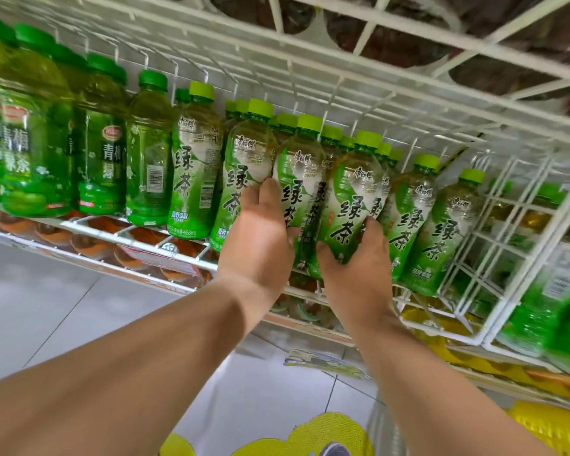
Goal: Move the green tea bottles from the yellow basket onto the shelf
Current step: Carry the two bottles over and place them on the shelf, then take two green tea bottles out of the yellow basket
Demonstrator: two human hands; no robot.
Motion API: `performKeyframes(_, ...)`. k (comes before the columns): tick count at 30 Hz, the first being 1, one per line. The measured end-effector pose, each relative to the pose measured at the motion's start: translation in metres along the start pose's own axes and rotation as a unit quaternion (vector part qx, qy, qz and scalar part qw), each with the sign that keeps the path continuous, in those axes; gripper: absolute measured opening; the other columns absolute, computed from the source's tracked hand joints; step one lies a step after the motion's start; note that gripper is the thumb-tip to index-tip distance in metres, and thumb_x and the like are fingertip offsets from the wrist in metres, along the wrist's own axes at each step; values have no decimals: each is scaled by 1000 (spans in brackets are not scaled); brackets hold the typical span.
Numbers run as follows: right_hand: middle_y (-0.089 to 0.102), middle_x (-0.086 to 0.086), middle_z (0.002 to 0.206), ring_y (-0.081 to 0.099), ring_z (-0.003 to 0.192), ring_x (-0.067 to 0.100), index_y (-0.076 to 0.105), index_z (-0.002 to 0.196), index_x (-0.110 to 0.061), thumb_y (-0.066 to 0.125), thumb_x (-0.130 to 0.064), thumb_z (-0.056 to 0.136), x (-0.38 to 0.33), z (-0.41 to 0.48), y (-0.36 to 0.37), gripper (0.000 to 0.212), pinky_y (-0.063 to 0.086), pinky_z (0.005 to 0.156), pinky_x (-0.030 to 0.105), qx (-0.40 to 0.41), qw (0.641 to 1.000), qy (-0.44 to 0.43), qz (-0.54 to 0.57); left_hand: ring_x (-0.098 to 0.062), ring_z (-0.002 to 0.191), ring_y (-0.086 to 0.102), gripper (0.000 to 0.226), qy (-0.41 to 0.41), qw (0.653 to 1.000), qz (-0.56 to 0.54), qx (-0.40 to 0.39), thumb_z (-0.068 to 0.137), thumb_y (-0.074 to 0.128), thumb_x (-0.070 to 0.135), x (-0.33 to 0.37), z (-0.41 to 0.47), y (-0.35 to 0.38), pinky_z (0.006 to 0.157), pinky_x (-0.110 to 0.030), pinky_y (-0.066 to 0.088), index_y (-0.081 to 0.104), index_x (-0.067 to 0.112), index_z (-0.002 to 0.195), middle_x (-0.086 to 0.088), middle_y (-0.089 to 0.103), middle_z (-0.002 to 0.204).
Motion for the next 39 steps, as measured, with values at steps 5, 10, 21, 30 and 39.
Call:
performKeyframes(5,35,5,152,36,139,25,19,156,-18,68,-47,89,-5,-14,-9,88,35,109,38,-46,994,-31,-99,-39,109,56,54,-1,997,60,-51,84,78,15,2,-1,-7,92,-41,48,49,1,127,-19,45,131)
performKeyframes(10,27,3,153,28,141,27,15,155,-23,61,-55,89,-15,-43,-32,87,39,106,44,-87,963,-60,-246,-31,130,41,68,-15,978,149,-143,89,71,30,2,-21,-26,107,-43,44,35,15,144,-11,33,142)
performKeyframes(21,28,17,155,29,141,39,26,152,-16,47,-71,81,-64,-118,-95,92,29,114,52,-102,902,-115,-404,-38,149,17,89,224,872,353,-255,90,55,56,41,-108,-103,120,-56,19,16,11,157,-22,19,160)
performKeyframes(30,21,20,161,20,147,39,26,154,-12,44,-70,83,-131,-208,-189,93,20,120,54,-44,916,-109,-384,-39,150,18,97,281,844,401,-217,83,46,69,117,-172,-204,118,-62,20,21,13,157,-21,21,162)
performKeyframes(39,12,15,165,10,152,33,19,158,-13,42,-69,86,-172,-298,-292,94,12,123,49,31,933,-52,-355,-40,146,29,99,365,822,404,-167,78,58,64,219,-204,-284,115,-64,25,30,8,155,-22,39,154)
Point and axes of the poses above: each hand's wrist, its own z-axis towards the middle knuckle, its own y-axis out of the palm, x = y × z, the point moved 9 cm from there along z, towards the middle knuckle
